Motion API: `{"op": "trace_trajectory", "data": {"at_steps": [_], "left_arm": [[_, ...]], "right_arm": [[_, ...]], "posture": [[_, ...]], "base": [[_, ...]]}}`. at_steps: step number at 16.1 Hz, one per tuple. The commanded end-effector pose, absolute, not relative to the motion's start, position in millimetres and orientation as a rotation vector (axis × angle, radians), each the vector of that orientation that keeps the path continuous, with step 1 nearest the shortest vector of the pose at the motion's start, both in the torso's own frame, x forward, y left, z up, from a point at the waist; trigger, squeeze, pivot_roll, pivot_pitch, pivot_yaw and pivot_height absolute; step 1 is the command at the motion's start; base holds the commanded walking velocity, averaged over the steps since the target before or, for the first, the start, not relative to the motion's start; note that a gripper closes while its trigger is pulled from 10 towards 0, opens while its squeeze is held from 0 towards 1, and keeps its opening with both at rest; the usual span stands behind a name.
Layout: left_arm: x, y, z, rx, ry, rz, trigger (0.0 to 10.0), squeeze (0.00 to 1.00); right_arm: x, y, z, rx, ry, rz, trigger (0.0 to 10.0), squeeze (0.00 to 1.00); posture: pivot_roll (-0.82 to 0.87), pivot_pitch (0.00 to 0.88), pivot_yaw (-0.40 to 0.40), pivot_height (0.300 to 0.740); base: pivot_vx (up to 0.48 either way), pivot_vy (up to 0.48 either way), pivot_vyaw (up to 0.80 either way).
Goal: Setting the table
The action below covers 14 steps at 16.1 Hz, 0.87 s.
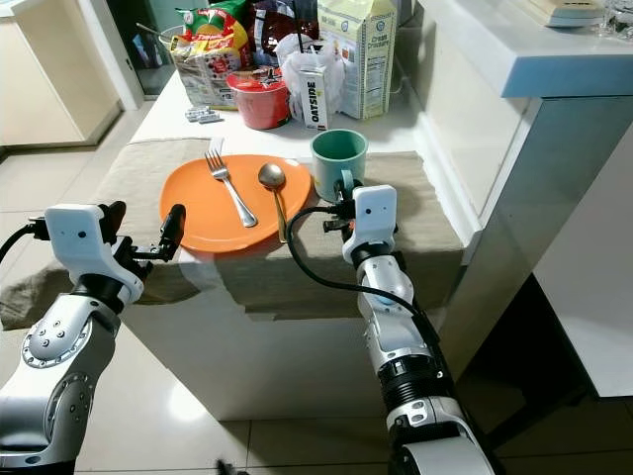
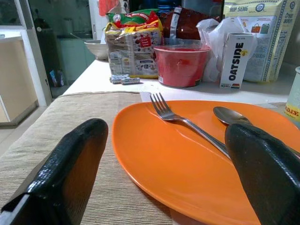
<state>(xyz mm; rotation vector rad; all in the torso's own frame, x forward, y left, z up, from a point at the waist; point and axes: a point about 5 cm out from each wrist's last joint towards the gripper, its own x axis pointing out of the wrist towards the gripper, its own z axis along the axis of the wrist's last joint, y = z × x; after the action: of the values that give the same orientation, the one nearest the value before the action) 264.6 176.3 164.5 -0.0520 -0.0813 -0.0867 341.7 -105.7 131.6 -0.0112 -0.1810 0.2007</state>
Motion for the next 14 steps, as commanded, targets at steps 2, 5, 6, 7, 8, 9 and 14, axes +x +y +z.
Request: {"op": "trace_trajectory", "data": {"at_steps": [2, 5, 6, 7, 8, 9, 14], "left_arm": [[265, 176, 163, -0.049, -0.067, -0.087, 10.0, 0.00], [266, 176, 163, -0.049, -0.066, -0.086, 10.0, 0.00], [266, 176, 162, -0.049, -0.064, -0.086, 10.0, 0.00], [266, 176, 162, -0.053, -0.059, -0.085, 10.0, 0.00], [267, 176, 161, -0.062, -0.054, -0.080, 10.0, 0.00], [267, 176, 161, -0.063, -0.053, -0.079, 10.0, 0.00], [267, 178, 158, -0.058, -0.045, -0.072, 10.0, 0.00]], "right_arm": [[340, -104, 133, 0.000, -0.186, 0.212, 0.0, 0.00], [340, -103, 132, 0.001, -0.182, 0.218, 0.0, 0.00], [340, -103, 132, 0.001, -0.182, 0.219, 0.0, 0.00], [340, -103, 133, -0.002, -0.185, 0.221, 0.0, 0.00], [340, -103, 135, -0.011, -0.191, 0.225, 0.0, 0.00], [340, -103, 137, -0.020, -0.198, 0.228, 0.0, 0.00], [323, -114, 151, -0.052, -0.273, 0.241, 0.0, 0.00]], "posture": [[-0.07, 0.020, 0.118, 0.740], [-0.07, 0.021, 0.116, 0.740], [-0.07, 0.021, 0.116, 0.740], [-0.07, 0.021, 0.115, 0.740], [-0.07, 0.020, 0.114, 0.740], [-0.07, 0.020, 0.113, 0.740], [-0.09, 0.007, 0.108, 0.740]], "base": [[0.000, 0.000, 0.00], [0.000, 0.000, 0.00], [0.000, 0.000, 0.00], [0.000, 0.000, 0.00], [0.000, 0.000, 0.00], [0.000, 0.000, 0.00], [0.000, 0.000, 0.00]]}}
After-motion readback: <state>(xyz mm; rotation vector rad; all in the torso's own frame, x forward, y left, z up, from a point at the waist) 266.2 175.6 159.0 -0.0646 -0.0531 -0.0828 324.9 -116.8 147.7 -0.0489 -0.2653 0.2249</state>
